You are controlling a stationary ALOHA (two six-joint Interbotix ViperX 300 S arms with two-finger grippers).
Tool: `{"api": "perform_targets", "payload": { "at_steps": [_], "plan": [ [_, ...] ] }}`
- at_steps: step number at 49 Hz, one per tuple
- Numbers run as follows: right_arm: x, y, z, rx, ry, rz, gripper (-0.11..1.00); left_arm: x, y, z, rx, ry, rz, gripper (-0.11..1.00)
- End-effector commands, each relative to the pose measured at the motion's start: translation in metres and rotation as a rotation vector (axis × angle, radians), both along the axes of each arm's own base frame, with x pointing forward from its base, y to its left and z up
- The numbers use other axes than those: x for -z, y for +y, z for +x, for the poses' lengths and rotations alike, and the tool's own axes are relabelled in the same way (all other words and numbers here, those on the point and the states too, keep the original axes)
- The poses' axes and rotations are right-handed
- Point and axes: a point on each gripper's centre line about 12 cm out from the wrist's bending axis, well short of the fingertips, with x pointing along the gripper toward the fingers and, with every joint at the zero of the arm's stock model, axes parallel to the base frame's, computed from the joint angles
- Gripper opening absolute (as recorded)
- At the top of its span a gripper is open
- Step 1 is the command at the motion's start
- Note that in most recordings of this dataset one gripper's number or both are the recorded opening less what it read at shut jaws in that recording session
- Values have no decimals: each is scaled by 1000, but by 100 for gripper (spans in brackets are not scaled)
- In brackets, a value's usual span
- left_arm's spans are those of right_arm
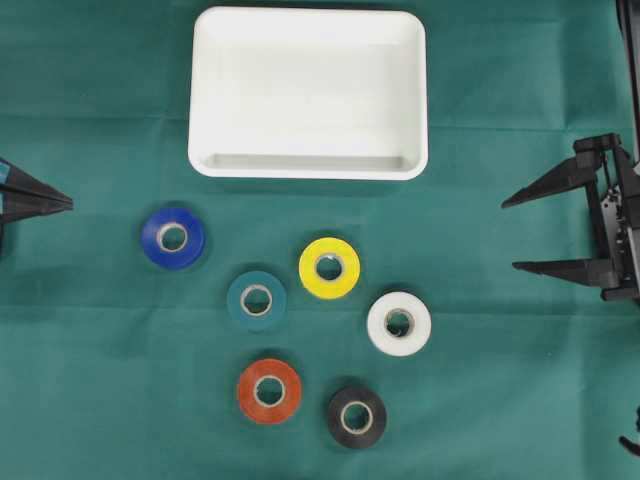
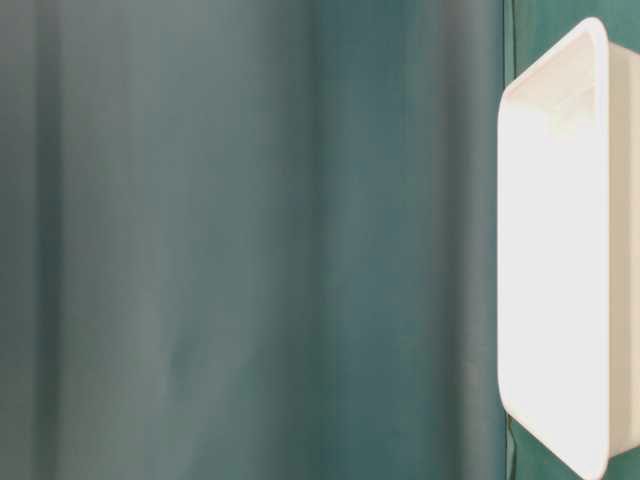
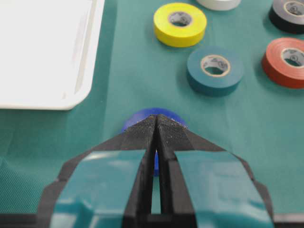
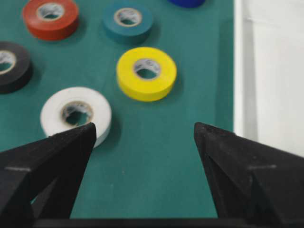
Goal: Put the tape into the white case with the right arm.
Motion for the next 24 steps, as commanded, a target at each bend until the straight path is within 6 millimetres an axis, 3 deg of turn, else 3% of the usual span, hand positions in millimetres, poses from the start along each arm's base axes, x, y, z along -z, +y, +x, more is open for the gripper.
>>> {"api": "perform_targets", "payload": {
  "at_steps": [1, 24],
  "plan": [
    [-3, 2, 2, -8, -14, 0, 51, -5, 0, 1, 1, -15, -3, 1],
    [-3, 10, 4, -53, 12, -5, 51, -5, 0, 2, 1, -15, -3, 1]
  ]
}}
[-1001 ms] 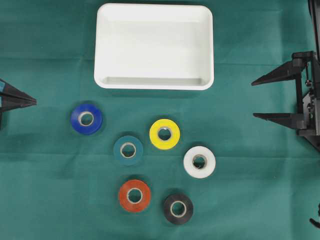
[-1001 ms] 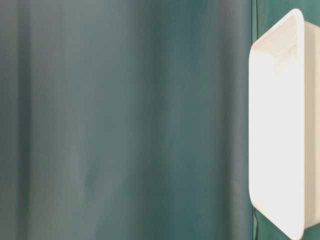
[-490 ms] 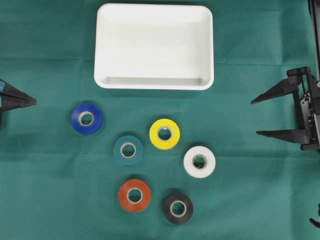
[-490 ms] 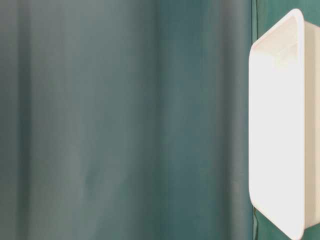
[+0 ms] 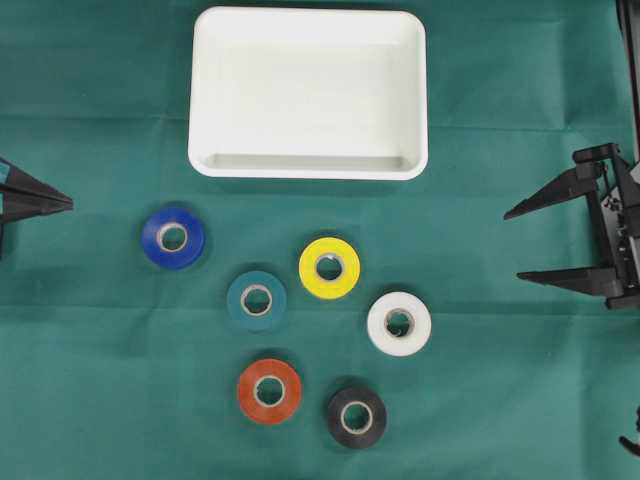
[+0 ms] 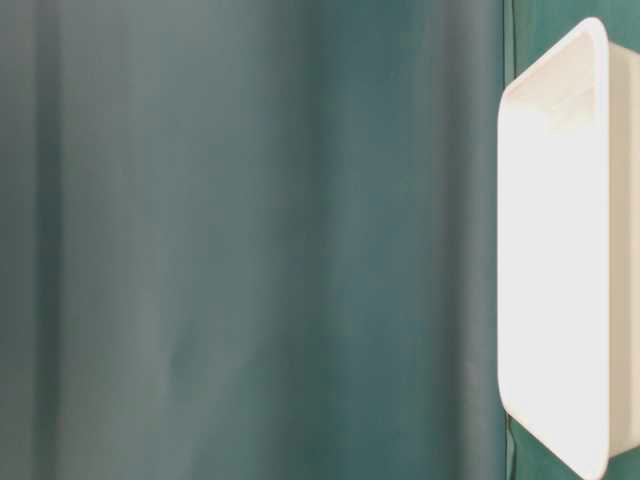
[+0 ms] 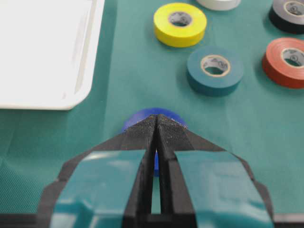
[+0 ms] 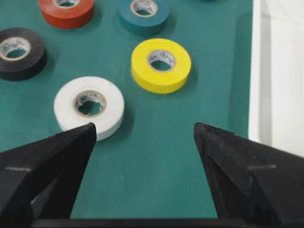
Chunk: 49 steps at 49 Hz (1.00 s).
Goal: Put the tape into the white case with the right arm.
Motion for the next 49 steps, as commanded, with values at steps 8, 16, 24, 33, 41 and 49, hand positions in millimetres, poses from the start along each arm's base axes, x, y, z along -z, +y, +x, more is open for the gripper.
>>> {"api": "perform_targets", "payload": {
  "at_steps": [8, 16, 24, 33, 41, 49],
  "plan": [
    [-8, 9, 22, -26, 12, -5, 51, -6, 0, 2, 1, -15, -3, 1],
    [-5, 13, 43, -31, 51, -21, 51, -6, 0, 2, 1, -15, -3, 1],
    [-1, 19, 70, -37, 74, -29, 51, -5, 0, 2, 1, -14, -3, 1],
    [3, 26, 98, -47, 99, -32, 51, -6, 0, 2, 0, -15, -4, 1],
    [11, 32, 125, -46, 137, -37, 51, -7, 0, 2, 0, -18, -4, 1],
    [13, 39, 160, -47, 154, -39, 51, -8, 0, 2, 0, -20, -6, 1]
  ]
}}
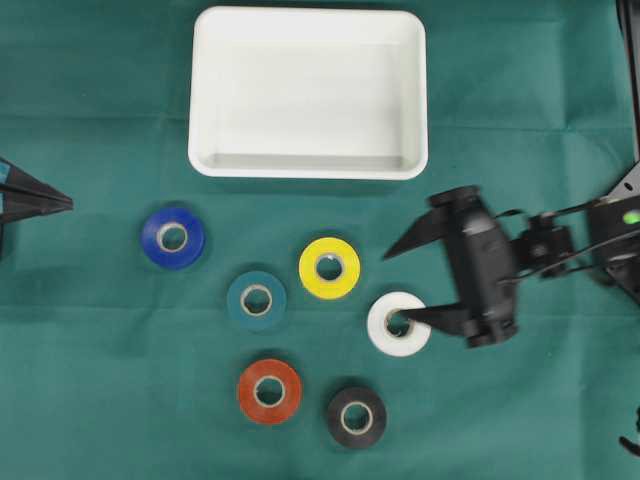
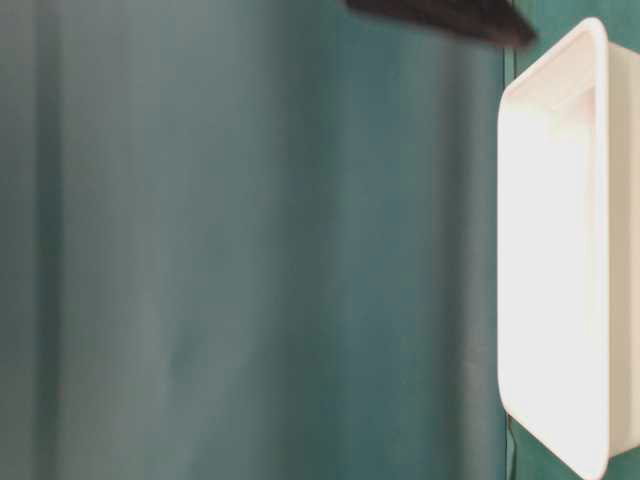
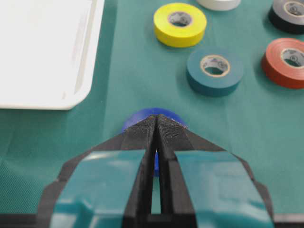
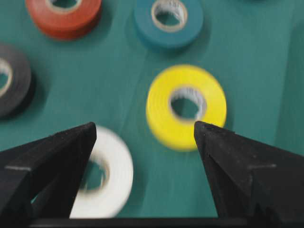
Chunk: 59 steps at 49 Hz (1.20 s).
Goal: Put the tape into the white case with the right arm.
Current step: 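Move the right gripper over the teal tape roll and lower it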
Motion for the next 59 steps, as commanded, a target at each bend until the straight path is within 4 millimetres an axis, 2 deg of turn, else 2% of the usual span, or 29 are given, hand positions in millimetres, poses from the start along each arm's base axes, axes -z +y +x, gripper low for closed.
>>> {"api": "perform_targets", "payload": {
  "at_steps": [1, 19, 28, 39, 47, 59],
  "plan": [
    [-12, 6, 23, -5, -39, 8, 51, -8, 0, 2, 1, -21, -5, 1],
    [-3, 20, 93, 4, -28, 18, 51, -7, 0, 2, -4, -18, -4, 1],
    [4, 28, 119, 18, 21, 33, 51, -5, 1, 2, -10, -14, -1, 1],
    [5, 42, 135, -2, 42, 28, 51, -3, 1, 1, -8, -15, -3, 1],
    [8, 44, 145, -2, 51, 26, 51, -3, 1, 1, -10, -15, -3, 1],
    [12, 44, 148, -4, 74, 10, 51, -2, 1, 1, -10, -14, -4, 1]
  ]
}}
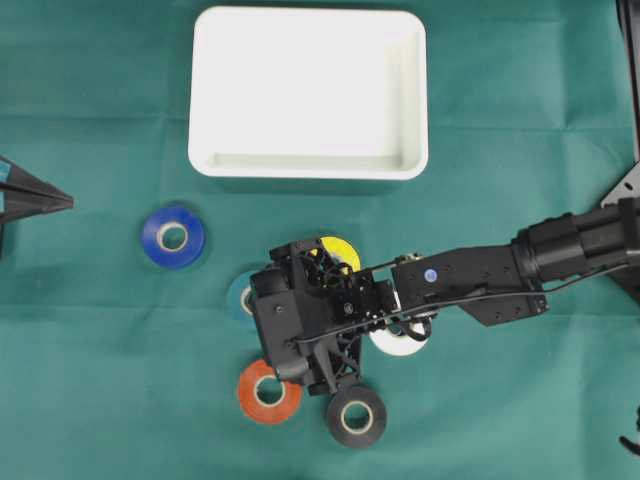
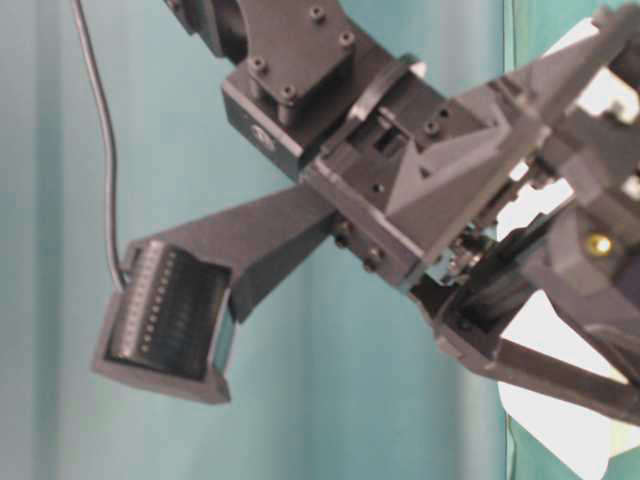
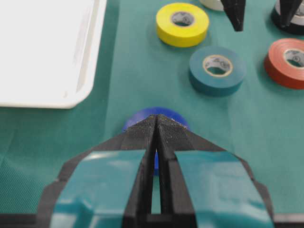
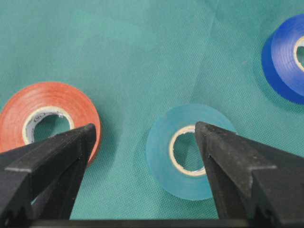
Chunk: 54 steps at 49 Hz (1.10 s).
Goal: Put the tape into the white case with the right arm.
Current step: 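Move the right gripper over the teal tape roll and lower it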
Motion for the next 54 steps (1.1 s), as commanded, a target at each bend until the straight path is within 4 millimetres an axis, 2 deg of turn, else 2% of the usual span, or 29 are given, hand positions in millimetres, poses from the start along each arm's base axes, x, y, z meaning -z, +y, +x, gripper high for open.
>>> {"api": "perform_targets", "payload": {
  "at_steps": [1, 37, 54],
  "plan": [
    [-18, 0, 6, 0, -44, 7, 51, -5, 0, 1, -2, -18, -1, 1],
    [31, -12, 13, 29, 53, -16, 51, -2, 0, 1, -2, -20, -1, 1],
    [44, -12, 14, 23, 74, -28, 51, -1, 0, 1, -2, -23, 0, 1]
  ]
}}
